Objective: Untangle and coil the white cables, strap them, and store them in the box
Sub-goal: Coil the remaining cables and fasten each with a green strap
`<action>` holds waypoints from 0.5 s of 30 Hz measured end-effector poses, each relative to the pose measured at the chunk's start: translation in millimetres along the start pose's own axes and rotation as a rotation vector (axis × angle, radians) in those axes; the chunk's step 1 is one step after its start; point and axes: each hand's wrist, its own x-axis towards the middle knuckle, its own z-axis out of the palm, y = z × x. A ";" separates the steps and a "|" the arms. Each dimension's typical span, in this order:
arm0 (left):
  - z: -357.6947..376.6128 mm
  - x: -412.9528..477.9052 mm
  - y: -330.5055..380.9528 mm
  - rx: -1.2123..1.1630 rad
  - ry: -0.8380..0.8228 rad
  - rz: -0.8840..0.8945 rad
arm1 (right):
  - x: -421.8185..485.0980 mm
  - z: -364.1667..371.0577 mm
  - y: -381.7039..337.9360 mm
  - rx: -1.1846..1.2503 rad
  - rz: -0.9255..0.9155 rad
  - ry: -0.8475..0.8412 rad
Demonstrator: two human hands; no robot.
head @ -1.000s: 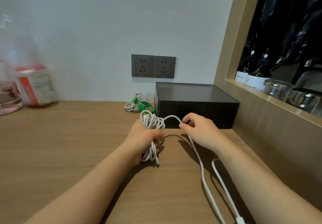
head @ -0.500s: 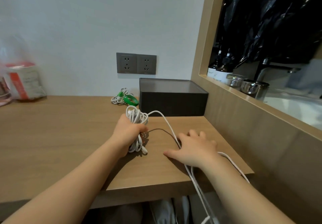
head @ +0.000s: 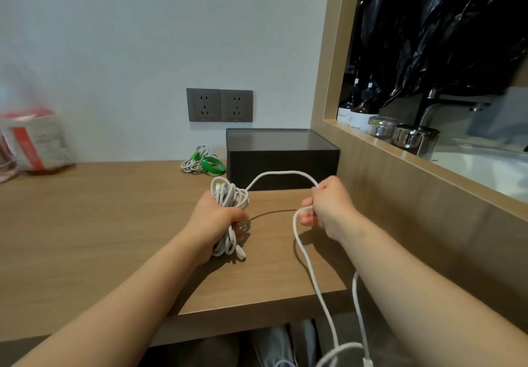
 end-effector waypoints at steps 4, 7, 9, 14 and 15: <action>3.9 9.1 -0.9 0.025 0.000 0.005 | 8.5 3.0 -32.9 0.385 -0.142 0.003; 10.8 17.7 -1.8 0.015 0.027 0.028 | 21.4 7.2 -40.7 0.460 -0.297 0.030; 15.6 21.8 -1.9 0.007 0.069 0.044 | 28.6 7.8 -36.2 0.352 -0.362 0.000; 20.1 30.2 1.8 0.013 0.156 0.073 | 36.9 1.2 -15.1 -0.660 -0.577 0.038; 19.9 32.1 1.9 0.015 0.155 0.072 | 38.0 -0.7 -10.9 -0.833 -0.555 0.028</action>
